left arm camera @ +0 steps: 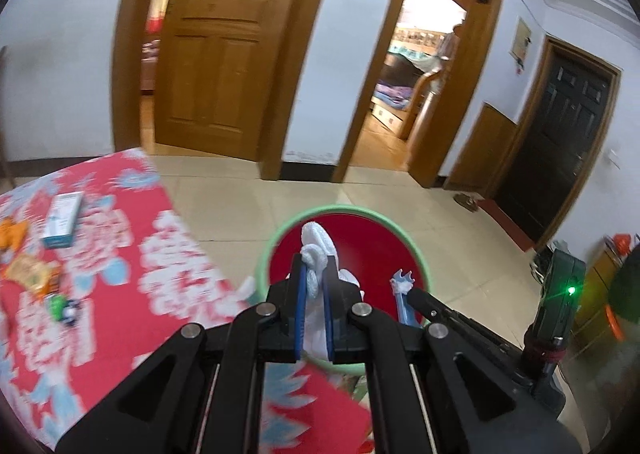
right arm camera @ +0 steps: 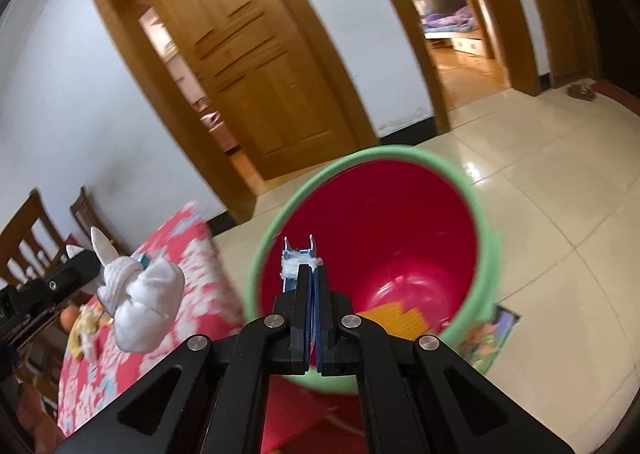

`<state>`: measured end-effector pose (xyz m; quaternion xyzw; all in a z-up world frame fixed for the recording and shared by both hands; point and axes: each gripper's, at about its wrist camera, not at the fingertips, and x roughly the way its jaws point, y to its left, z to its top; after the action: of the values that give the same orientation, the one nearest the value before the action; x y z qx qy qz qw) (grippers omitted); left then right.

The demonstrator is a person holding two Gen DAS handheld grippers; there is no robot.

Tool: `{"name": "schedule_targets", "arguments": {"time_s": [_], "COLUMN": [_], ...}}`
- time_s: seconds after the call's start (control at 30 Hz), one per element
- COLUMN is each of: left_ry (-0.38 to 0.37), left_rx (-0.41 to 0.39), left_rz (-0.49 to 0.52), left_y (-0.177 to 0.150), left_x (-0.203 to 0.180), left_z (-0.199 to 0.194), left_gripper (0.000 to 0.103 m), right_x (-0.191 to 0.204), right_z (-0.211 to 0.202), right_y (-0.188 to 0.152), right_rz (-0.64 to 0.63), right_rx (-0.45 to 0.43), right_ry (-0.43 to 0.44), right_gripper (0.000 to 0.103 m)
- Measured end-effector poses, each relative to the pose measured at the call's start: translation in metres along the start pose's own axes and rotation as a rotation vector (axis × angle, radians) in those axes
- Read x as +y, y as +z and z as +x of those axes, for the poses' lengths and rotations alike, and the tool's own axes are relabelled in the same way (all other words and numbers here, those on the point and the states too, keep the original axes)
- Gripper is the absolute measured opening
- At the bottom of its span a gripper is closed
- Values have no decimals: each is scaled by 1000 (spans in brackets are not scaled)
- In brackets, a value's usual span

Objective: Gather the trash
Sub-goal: 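Carry the tissue over the bucket and open the left tool while the right carries the handle, then open the right tool over the bucket to release the blue handle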

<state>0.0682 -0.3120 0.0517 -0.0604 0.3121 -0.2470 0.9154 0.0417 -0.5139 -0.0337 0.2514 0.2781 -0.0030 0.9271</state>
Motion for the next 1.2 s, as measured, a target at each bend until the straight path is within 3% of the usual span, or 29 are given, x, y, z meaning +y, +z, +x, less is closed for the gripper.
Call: {"name": "schedule_targets", "arguments": {"time_s": [0.23, 0.57, 0.67, 0.73, 0.8, 1.2], "left_ry": [-38, -34, -33, -38, -38, -25], "left_rx": [53, 118, 121, 106, 88, 93], "left_rz": [11, 5, -13, -18, -15, -26], "left_y": [-4, -15, -16, -15, -14, -15], "left_x": [-20, -18, -12, -11, -10, -2], "left_z": [51, 81, 82, 78, 73, 66], "left_gripper": [6, 6, 25, 45, 52, 57], "right_x": [-32, -44, -42, -43, -43, -34], "right_z": [11, 39, 41, 42, 42, 40], "right_y": [9, -1, -2, -2, -3, -8], "right_rz": [31, 47, 42, 44, 50, 57], "right_rx": [-2, 38, 39, 40, 45, 67], "right_ry": [-24, -22, -20, -22, -23, -18], "right_gripper": [1, 1, 1, 1, 2, 3]}}
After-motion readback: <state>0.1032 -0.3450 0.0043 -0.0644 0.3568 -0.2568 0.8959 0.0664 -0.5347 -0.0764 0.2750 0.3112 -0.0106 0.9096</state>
